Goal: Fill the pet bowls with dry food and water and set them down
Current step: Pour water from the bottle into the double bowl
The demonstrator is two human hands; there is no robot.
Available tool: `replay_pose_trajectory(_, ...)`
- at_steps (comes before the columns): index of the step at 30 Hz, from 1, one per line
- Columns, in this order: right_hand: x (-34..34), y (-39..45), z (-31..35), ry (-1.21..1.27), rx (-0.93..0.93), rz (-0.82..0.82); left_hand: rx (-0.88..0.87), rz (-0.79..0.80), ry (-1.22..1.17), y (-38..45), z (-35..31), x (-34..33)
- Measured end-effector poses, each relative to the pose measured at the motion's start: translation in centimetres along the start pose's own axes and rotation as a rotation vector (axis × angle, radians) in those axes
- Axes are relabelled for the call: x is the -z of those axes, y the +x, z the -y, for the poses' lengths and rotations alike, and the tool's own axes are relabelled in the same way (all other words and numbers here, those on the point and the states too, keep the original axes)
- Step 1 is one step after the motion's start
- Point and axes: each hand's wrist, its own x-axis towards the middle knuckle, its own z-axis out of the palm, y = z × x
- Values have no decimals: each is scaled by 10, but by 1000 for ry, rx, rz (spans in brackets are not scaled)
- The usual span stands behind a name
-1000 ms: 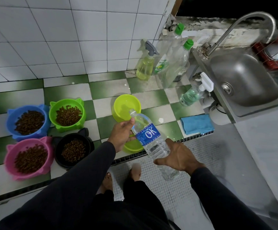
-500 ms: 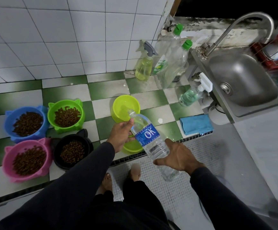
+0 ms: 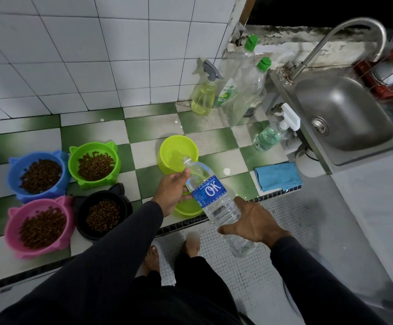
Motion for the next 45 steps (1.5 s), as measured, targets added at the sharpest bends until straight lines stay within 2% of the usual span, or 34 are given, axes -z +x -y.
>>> replay_pose_trajectory(25, 5, -1, 2, 14, -16, 27, -1, -19, 21, -1, -1, -3)
replay_pose_trajectory(45, 3, 5, 8, 251, 27, -100, -164, -34, -24, -17, -43, -13)
